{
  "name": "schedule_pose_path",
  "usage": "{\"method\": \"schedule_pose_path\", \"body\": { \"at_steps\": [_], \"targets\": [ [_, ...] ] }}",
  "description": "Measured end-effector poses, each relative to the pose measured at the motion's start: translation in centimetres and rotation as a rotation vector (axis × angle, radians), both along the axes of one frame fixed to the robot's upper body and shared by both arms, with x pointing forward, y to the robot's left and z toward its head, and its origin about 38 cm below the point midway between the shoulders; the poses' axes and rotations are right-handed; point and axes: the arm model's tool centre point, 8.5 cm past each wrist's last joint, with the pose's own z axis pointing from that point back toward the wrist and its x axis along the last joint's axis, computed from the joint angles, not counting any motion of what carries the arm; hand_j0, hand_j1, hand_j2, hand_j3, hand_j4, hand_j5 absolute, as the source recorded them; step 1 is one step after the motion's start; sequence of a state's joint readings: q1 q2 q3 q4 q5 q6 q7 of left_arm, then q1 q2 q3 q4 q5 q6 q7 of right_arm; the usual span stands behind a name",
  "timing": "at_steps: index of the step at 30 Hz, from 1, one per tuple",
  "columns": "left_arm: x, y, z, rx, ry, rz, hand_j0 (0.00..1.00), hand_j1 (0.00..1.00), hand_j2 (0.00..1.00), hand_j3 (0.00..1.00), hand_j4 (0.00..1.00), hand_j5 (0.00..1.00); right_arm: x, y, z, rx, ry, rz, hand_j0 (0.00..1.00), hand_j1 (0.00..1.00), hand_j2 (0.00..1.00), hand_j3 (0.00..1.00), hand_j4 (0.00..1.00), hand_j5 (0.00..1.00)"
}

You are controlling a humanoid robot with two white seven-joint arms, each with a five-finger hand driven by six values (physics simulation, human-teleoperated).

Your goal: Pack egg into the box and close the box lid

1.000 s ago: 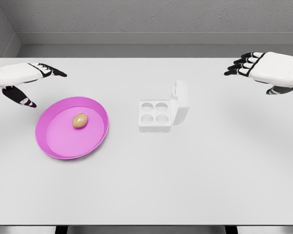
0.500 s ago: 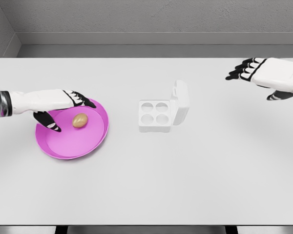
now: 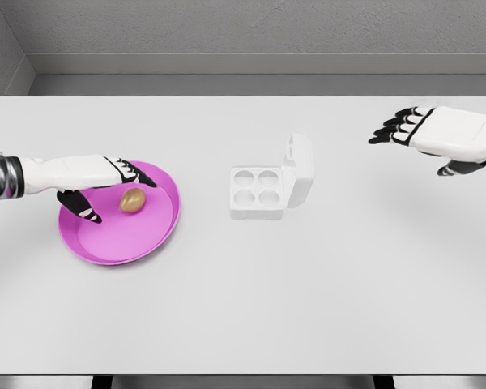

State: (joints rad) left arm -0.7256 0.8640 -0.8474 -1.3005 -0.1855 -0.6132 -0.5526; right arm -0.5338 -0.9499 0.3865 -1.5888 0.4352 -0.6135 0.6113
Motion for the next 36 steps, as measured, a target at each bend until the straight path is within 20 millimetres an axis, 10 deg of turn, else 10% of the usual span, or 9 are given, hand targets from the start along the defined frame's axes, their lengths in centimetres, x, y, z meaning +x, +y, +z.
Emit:
{"method": "schedule_pose_path", "body": {
  "at_steps": [13, 36],
  "targets": [
    [0.9, -1.1, -1.2, 0.001, 0.008, 0.002, 0.77, 0.77, 0.77, 0.77, 0.77, 0.77, -0.4, 1.0, -2.1, -0.024, 0.056, 0.031, 1.00, 1.00, 1.00, 1.00, 1.00, 1.00],
    [0.7, -1.7, -1.9, 0.013, 0.015, -0.010, 0.77, 0.77, 0.77, 0.77, 0.77, 0.77, -0.2, 4.6, -3.7, -0.037, 0.056, 0.110, 1.00, 1.00, 1.00, 1.00, 1.00, 1.00]
  ]
}}
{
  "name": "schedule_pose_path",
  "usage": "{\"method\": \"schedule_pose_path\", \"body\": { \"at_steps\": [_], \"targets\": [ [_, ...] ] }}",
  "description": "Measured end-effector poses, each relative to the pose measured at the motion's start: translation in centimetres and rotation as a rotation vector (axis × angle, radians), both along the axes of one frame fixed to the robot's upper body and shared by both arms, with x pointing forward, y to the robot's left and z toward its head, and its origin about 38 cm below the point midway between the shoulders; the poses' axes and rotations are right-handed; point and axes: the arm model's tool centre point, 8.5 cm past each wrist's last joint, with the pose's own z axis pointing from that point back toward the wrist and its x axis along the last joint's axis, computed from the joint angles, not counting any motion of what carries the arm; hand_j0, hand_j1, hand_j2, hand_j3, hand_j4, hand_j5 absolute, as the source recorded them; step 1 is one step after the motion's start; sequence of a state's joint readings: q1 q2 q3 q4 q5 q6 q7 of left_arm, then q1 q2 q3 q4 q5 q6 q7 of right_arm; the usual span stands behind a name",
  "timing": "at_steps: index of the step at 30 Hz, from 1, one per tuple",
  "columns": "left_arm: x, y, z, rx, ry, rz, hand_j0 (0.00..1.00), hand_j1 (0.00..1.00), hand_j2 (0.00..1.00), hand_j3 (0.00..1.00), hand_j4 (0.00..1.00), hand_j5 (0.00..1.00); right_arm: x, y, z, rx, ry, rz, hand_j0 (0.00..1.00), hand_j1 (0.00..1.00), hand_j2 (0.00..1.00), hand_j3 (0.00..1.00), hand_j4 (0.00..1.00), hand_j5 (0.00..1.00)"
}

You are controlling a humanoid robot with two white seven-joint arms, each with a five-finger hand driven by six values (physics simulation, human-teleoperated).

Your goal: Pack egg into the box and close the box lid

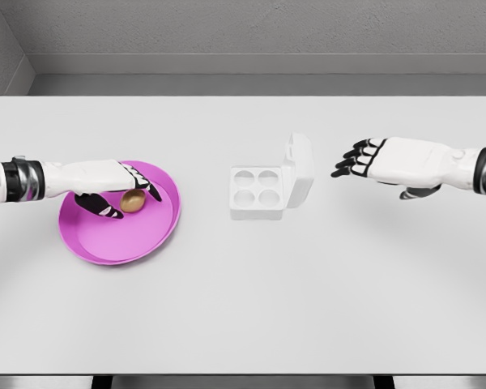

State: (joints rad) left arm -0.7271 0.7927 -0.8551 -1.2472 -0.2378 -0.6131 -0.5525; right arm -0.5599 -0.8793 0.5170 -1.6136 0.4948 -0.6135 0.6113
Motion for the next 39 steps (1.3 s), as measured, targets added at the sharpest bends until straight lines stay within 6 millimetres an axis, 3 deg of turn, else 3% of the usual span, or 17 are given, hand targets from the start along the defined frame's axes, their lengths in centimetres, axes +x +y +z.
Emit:
{"method": "schedule_pose_path", "body": {
  "at_steps": [15, 18, 19, 29, 36, 39],
  "targets": [
    [-0.1, -0.4, -0.4, 0.007, 0.004, -0.010, 0.69, 0.69, 0.69, 0.69, 0.69, 0.69, 0.2, 1.3, -0.5, 0.009, -0.001, 0.020, 1.00, 1.00, 1.00, 1.00, 1.00, 1.00],
    [-0.1, -0.4, -0.4, 0.008, 0.004, -0.010, 0.63, 0.63, 0.63, 0.63, 0.63, 0.63, 0.2, 1.3, -0.6, 0.009, 0.001, 0.021, 1.00, 1.00, 1.00, 1.00, 1.00, 1.00],
    [-0.1, -0.4, -0.4, 0.008, 0.004, -0.010, 0.55, 0.55, 0.55, 0.55, 0.55, 0.55, 0.2, 1.3, -0.6, 0.009, 0.001, 0.021, 1.00, 1.00, 1.00, 1.00, 1.00, 1.00],
    [-0.2, -0.5, -0.5, 0.018, 0.001, -0.016, 0.46, 0.46, 0.46, 0.46, 0.46, 0.46, 0.2, 1.4, -0.7, 0.009, 0.002, 0.022, 1.00, 1.00, 1.00, 1.00, 1.00, 1.00],
    [0.1, -0.9, 0.5, 0.011, -0.022, -0.030, 0.45, 0.45, 0.45, 0.45, 0.45, 0.45, 0.3, 1.4, -0.5, 0.009, -0.001, 0.022, 1.00, 1.00, 1.00, 1.00, 1.00, 1.00],
    [0.4, -1.8, 1.9, 0.000, -0.054, -0.053, 0.44, 0.44, 0.44, 0.44, 0.44, 0.44, 0.3, 1.4, -0.5, 0.009, -0.003, 0.022, 1.00, 1.00, 1.00, 1.00, 1.00, 1.00]
  ]
}}
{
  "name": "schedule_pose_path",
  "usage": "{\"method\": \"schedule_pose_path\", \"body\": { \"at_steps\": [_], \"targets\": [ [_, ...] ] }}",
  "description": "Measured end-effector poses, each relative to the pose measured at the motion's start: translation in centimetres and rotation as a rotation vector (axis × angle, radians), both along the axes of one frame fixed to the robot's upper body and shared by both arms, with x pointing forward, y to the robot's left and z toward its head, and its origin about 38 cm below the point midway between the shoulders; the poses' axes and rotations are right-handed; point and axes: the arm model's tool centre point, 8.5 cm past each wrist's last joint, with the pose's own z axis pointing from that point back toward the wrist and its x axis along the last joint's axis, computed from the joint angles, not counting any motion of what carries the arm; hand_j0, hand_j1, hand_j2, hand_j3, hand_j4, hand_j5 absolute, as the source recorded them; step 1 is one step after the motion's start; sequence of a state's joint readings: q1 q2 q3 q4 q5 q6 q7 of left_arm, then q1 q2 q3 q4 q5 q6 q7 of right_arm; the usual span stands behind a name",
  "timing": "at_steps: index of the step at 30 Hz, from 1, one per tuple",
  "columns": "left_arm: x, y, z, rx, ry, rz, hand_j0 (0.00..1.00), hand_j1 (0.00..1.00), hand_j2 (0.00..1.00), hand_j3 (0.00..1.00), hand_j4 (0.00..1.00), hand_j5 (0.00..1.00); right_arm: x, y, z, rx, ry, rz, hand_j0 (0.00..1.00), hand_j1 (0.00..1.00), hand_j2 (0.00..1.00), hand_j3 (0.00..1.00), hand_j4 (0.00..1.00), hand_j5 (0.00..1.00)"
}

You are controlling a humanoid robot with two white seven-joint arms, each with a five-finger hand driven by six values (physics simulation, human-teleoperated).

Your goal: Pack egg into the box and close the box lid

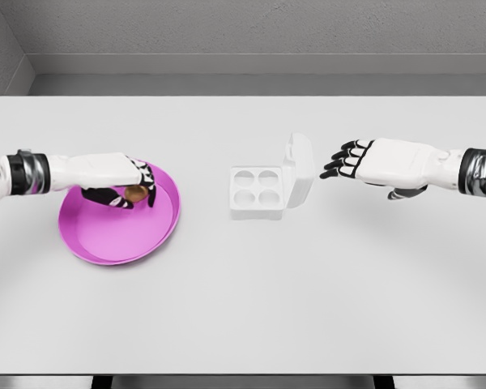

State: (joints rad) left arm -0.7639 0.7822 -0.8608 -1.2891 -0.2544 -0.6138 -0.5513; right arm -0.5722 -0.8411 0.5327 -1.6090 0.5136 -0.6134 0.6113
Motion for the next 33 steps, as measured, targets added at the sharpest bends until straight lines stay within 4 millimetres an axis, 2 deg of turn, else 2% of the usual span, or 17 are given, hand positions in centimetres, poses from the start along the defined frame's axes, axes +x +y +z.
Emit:
{"method": "schedule_pose_path", "body": {
  "at_steps": [9, 22, 29, 33],
  "targets": [
    [0.8, -4.1, 2.5, -0.058, -0.063, -0.082, 0.44, 0.44, 0.44, 0.44, 0.44, 0.44, 0.0, 0.0, 0.0, 0.000, 0.000, 0.000, 1.00, 1.00, 1.00, 1.00, 1.00, 1.00],
    [1.2, -10.9, 2.5, -0.141, -0.070, -0.183, 0.42, 0.42, 0.42, 0.42, 0.42, 0.42, 0.0, 0.0, 0.0, 0.000, 0.000, 0.000, 1.00, 1.00, 1.00, 1.00, 1.00, 1.00],
    [2.5, -15.2, 1.2, -0.147, -0.036, -0.203, 0.42, 0.42, 0.42, 0.42, 0.42, 0.42, 0.0, 0.0, 0.0, 0.000, 0.000, 0.000, 1.00, 1.00, 1.00, 1.00, 1.00, 1.00],
    [3.2, -16.3, -0.3, -0.145, -0.002, -0.183, 0.42, 0.42, 0.42, 0.42, 0.42, 0.42, 0.0, 0.0, 0.0, 0.001, 0.000, 0.001, 1.00, 1.00, 1.00, 1.00, 1.00, 1.00]
  ]
}}
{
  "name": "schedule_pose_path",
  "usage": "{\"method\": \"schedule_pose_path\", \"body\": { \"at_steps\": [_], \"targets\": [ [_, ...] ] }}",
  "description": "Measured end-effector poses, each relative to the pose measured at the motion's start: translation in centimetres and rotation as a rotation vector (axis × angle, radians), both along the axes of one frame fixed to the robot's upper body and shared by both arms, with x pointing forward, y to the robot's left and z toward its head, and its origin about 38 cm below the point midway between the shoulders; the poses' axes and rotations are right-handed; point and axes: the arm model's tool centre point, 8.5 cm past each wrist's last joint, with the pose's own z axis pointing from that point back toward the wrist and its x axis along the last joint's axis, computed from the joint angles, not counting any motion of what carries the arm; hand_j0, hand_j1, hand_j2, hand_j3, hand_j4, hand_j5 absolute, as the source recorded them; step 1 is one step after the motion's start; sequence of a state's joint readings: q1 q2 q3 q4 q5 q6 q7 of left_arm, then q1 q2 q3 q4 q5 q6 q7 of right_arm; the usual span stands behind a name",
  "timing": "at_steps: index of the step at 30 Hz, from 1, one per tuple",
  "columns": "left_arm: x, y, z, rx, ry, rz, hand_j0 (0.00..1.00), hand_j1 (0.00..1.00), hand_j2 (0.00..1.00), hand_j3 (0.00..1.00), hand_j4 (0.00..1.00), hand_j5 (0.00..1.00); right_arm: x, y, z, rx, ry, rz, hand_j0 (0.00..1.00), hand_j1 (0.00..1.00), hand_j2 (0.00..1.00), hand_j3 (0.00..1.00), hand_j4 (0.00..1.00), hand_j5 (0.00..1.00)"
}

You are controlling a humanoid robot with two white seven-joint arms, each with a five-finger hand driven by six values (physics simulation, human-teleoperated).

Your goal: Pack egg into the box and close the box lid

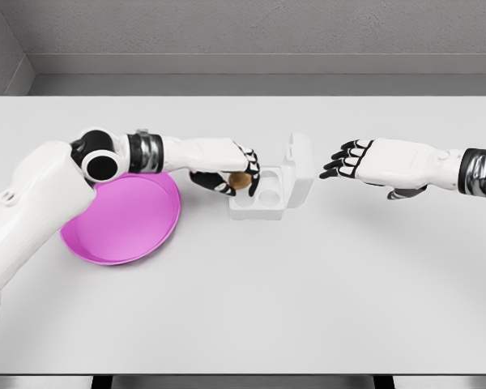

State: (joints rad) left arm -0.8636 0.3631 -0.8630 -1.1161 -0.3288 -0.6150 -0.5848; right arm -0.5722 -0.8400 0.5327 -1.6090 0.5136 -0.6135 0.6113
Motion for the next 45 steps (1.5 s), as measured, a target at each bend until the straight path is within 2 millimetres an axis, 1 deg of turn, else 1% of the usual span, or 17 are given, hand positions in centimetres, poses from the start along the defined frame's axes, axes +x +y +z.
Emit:
{"method": "schedule_pose_path", "body": {
  "at_steps": [9, 16, 26, 37, 45],
  "targets": [
    [-0.1, -1.2, -1.2, 0.005, 0.027, -0.006, 0.43, 0.43, 0.43, 0.43, 0.43, 0.43, 0.1, 0.0, 0.1, 0.000, -0.003, 0.000, 1.00, 1.00, 1.00, 1.00, 1.00, 1.00],
    [0.0, -1.2, -1.7, 0.006, 0.047, 0.006, 0.44, 0.44, 0.44, 0.44, 0.44, 0.44, 0.0, 0.0, 0.1, 0.000, -0.002, 0.000, 1.00, 1.00, 1.00, 1.00, 1.00, 1.00],
    [-0.1, -1.4, -1.6, 0.010, 0.038, -0.006, 0.46, 0.46, 0.46, 0.46, 0.46, 0.46, 0.1, 0.0, 0.1, 0.000, -0.003, 0.000, 1.00, 1.00, 1.00, 1.00, 1.00, 1.00],
    [-0.5, -2.3, -0.5, -0.010, 0.018, -0.040, 0.48, 0.48, 0.48, 0.48, 0.48, 0.48, 0.1, 0.1, 0.1, 0.003, -0.003, 0.002, 1.00, 1.00, 1.00, 1.00, 1.00, 1.00],
    [-1.1, -3.2, -0.9, -0.003, 0.024, -0.067, 0.50, 0.50, 0.50, 0.50, 0.50, 0.50, 0.1, 0.1, 0.2, 0.003, -0.006, 0.003, 1.00, 1.00, 1.00, 1.00, 1.00, 1.00]
  ]
}}
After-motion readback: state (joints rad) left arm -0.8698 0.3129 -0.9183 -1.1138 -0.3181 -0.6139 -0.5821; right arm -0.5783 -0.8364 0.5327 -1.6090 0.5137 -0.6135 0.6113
